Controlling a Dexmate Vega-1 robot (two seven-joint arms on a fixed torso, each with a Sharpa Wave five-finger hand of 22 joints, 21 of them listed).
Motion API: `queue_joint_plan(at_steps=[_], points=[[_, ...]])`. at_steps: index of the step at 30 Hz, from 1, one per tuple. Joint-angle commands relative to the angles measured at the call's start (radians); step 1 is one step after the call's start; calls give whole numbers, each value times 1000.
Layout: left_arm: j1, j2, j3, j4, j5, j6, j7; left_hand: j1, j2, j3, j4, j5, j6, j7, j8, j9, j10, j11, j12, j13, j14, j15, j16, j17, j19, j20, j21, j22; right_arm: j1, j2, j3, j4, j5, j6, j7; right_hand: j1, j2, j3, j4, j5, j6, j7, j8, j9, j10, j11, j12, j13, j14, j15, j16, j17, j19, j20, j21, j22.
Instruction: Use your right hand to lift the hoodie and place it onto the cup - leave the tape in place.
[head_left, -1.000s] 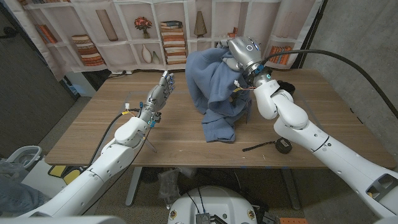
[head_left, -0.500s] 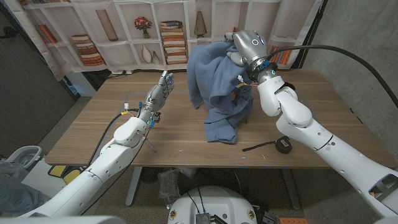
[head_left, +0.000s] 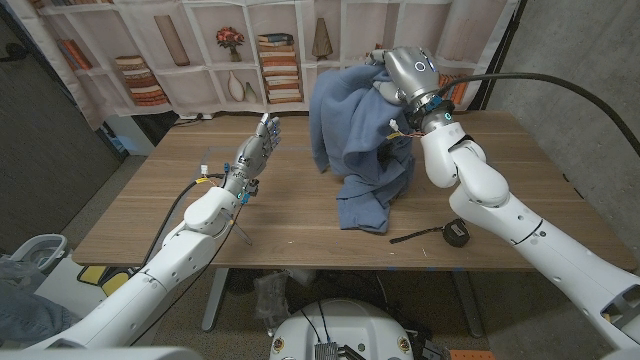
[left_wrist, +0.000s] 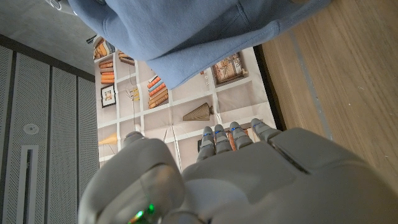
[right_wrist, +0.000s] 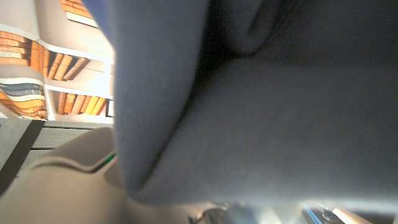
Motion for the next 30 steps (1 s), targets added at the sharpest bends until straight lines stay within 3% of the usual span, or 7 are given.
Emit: queue_joint_plan(at_steps=[1, 9, 30], points=[[9, 10, -6, -13, 2, 7, 10, 6, 9, -9, -2, 0, 6, 1, -1, 3, 1, -2, -1, 2, -4, 0, 3, 2, -6, 0, 3, 4, -21, -21, 41, -22, 20, -39, -6, 145, 134, -4, -3, 3, 8, -4, 5, 2, 9, -3, -3, 2, 7, -1, 7, 1, 9, -122, 11, -2], [24, 19, -20, -25, -3, 7, 21, 7, 9, -10, -2, 0, 6, 1, -1, 3, 2, -4, 0, 2, -4, 0, 3, 2, -6, 0, 3, 4, -22, -34, 53, -26, 13, -61, 3, 145, 134, -5, -3, 3, 8, -4, 4, 2, 13, -3, -8, 7, 8, -1, 9, 2, 9, -123, 15, -8], [-21, 4, 2, 27, -11, 26, -11, 9, 11, -15, -2, -1, 6, 1, -2, 3, 2, -2, -1, 2, -4, 0, 3, 2, -6, 0, 3, 3, -25, -43, 87, -35, 26, -117, -5, 145, 134, -8, -2, 3, 9, -5, 3, 3, 18, -4, -24, 19, 8, -1, 10, 0, 8, -123, 25, -27]])
